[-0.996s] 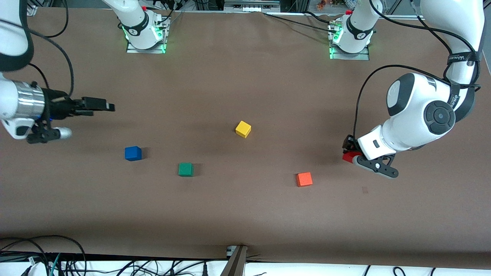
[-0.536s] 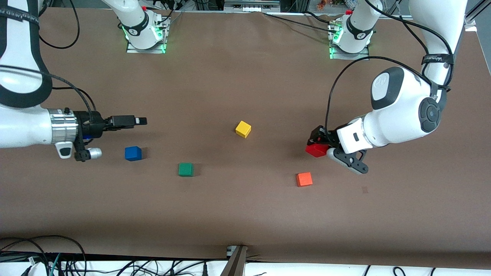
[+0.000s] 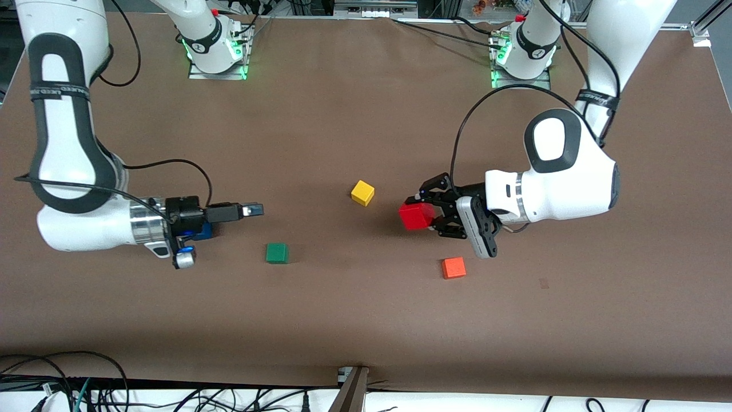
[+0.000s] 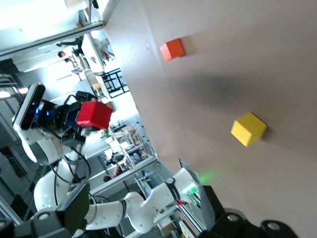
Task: Pass red block to right arm, stack on blue
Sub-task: 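Carry the red cube toward center while the right gripper reaches toward it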
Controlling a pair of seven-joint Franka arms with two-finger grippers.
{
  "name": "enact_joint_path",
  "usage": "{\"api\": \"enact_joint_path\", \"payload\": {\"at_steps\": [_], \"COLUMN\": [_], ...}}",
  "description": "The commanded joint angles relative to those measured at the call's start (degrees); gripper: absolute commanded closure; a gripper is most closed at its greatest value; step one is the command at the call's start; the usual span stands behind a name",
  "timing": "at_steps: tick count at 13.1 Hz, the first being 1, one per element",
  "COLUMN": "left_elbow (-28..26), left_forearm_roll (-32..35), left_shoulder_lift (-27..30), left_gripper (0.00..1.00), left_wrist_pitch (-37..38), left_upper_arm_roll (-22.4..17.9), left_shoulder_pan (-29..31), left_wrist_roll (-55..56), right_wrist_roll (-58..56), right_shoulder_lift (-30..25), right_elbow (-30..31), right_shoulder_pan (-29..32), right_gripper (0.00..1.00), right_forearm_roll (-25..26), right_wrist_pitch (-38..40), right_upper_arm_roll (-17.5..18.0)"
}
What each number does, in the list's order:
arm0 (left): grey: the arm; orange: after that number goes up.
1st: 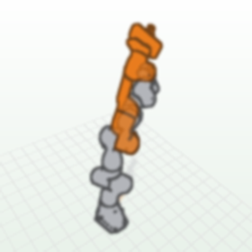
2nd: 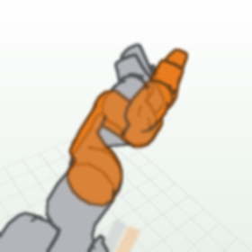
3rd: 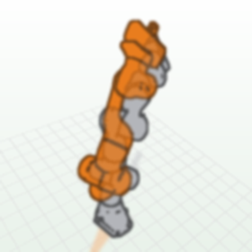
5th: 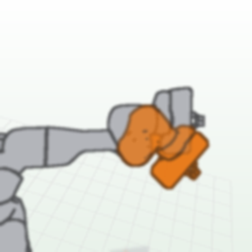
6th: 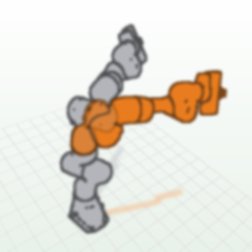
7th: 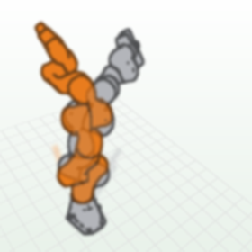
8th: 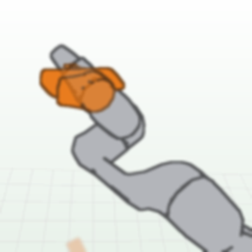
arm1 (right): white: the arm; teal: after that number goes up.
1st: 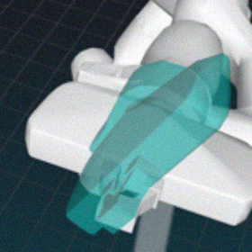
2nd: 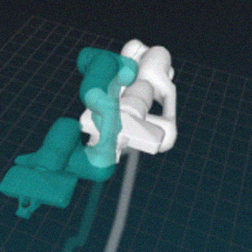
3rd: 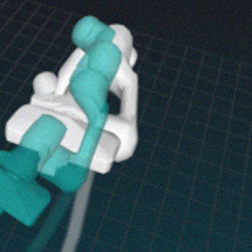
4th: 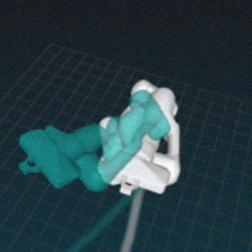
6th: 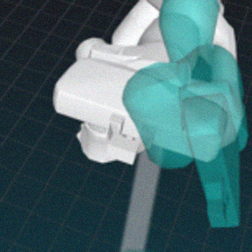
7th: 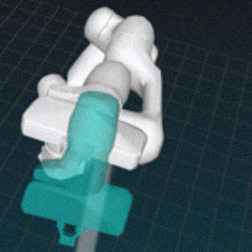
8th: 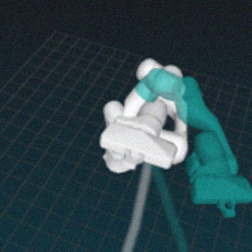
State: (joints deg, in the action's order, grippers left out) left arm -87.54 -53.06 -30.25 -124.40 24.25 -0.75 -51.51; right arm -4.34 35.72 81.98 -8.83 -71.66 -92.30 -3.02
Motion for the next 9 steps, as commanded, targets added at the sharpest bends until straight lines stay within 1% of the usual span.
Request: {"api": "enact_joint_path", "payload": {"at_steps": [1,4,6,7,8,9], "left_elbow": [1.7,1.8,1.7,1.6,1.7,1.7], "left_forearm_roll": [-6.7,-15.6,-26.3,-30.0,-35.7,-37.5], "left_shoulder_lift": [-1.9,-3.7,-4.0,-4.6,-5.2,-5.9], "left_gripper": [0.96,0.96,0.97,0.97,0.96,0.96], "left_wrist_pitch": [-4.4,-7.1,-7.5,-7.5,-7.5,-7.4], "left_upper_arm_roll": [0.4,0.4,0.4,0.4,0.4,0.4], "left_shoulder_pan": [-2.5,-4.5,-6.4,-7.0,-7.8,-8.1], "left_wrist_roll": [-8.5,-19.6,-29.5,-32.7,-38.0,-41.0], "right_wrist_roll": [0.4,0.0,-0.2,-0.1,0.2,0.5], "right_shoulder_lift": [0.9,1.4,1.7,2.2,2.4,2.3], "right_elbow": [-0.6,-0.5,-0.3,-0.3,-0.3,-0.3], "right_shoulder_pan": [-2.4,-5.9,-8.0,-8.5,-9.6,-10.5], "right_gripper": [0.0,0.0,0.0,0.0,0.0,0.0], "right_forearm_roll": [-6.0,-11.4,-14.1,-15.3,-17.3,-17.5], "right_wrist_pitch": [-2.8,-6.2,-8.5,-9.2,-10.3,-11.4], "right_upper_arm_roll": [-0.1,-0.1,-0.1,-0.1,-0.1,-0.1]}}
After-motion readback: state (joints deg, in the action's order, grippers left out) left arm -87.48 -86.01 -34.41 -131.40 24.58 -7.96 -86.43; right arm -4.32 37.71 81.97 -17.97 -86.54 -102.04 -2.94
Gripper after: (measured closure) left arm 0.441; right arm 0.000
